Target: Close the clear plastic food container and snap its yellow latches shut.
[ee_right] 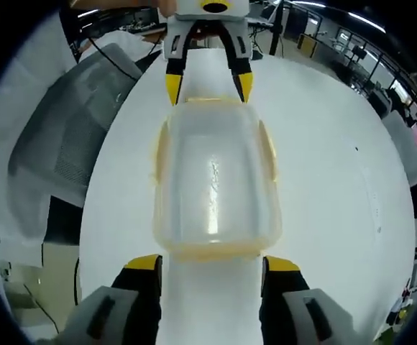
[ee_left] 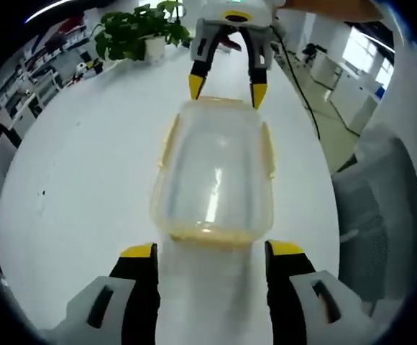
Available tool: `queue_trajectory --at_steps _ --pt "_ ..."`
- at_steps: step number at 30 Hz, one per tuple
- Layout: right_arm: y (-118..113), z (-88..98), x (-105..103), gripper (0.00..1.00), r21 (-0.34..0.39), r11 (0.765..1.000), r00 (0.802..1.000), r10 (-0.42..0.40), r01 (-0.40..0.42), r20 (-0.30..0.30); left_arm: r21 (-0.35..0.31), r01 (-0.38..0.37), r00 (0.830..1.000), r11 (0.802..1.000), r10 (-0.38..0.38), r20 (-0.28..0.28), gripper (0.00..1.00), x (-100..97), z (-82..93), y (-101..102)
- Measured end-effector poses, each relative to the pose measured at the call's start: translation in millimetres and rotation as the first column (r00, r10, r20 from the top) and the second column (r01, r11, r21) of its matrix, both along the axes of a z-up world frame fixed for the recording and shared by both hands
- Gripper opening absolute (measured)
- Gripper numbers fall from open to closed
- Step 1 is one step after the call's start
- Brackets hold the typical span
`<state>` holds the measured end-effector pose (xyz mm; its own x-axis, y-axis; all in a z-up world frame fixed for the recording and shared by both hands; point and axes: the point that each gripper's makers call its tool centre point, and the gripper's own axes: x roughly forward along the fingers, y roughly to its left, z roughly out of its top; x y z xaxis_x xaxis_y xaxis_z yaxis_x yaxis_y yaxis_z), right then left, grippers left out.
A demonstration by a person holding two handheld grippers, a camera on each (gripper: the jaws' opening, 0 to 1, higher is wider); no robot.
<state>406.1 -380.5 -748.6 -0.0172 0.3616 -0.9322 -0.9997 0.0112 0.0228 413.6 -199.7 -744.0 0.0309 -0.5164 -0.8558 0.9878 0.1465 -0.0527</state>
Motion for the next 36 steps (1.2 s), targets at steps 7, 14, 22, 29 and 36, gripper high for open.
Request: queue_trajectory --at_steps 7,14,22,29,36 --pt "-4.5 8.0 0.1 0.54 0.023 0.997 0.998 -0.069 0.069 0.0 -0.014 -0.068 0.997 0.998 0.068 -0.032 0.55 -3.9 4.6 12.0" --pt "-1.6 28.5 4.8 0.53 0.091 0.96 0.964 -0.264 0.265 -0.026 -0.091 -0.218 0.975 0.972 0.213 -0.062 0.54 2.4 23.7 6.5" --pt "21.1 37.2 -0.5 0.46 0.168 0.858 0.873 -0.467 0.485 -0.137 -0.128 -0.417 0.904 0.9 0.397 -0.16 0.46 -2.0 25.3 -6.6" --pt "20.6 32.6 8.4 0.41 0.161 0.757 0.774 -0.612 0.633 -0.162 -0.111 -0.572 0.815 0.813 0.548 -0.188 0.4 4.3 20.9 -4.5" --pt "20.5 29.2 11.3 0.4 0.158 0.681 0.699 -0.691 0.715 -0.187 -0.112 -0.682 0.724 0.722 0.647 -0.238 0.38 8.2 23.2 -6.9"
